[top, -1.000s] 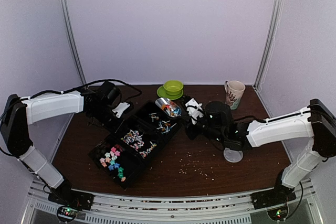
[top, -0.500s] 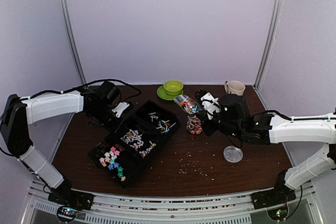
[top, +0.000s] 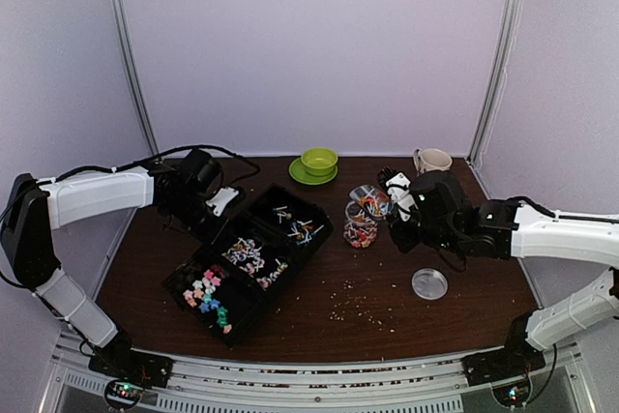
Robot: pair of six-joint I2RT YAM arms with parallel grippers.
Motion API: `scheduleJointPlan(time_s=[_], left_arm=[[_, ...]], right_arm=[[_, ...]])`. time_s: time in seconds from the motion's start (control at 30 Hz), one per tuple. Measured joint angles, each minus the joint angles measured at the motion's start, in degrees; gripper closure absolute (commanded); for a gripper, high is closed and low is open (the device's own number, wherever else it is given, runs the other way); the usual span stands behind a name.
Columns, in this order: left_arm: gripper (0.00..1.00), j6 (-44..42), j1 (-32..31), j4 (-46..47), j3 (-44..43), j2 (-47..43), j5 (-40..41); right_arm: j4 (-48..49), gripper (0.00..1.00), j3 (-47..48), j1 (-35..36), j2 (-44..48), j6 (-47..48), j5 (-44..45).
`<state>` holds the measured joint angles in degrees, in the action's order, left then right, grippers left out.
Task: Pack the candies
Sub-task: Place the fake candies in the packing bottle.
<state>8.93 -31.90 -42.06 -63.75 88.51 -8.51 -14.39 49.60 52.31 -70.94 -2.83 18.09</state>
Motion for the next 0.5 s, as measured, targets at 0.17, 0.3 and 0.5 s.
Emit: scheduleJointPlan(time_s=[0.17,0.3,0.5], left_arm=[[1.0,0.09,0.0,0.0,-0.35,0.0,0.04],[1.0,0.17,0.0,0.0,-0.44,0.0,0.07],[1.0,0.17,0.0,0.0,-0.44,0.0,0.09]], right_arm=[[-6.34,1.0,2.99,-0.59,0.0,-1.11,0.17],[-10.75,1.0,5.55,-1.09,-0.35,-2.21,0.2],[-16.59,1.0,8.7,-1.77,-2.23,-3.19,-0.17]])
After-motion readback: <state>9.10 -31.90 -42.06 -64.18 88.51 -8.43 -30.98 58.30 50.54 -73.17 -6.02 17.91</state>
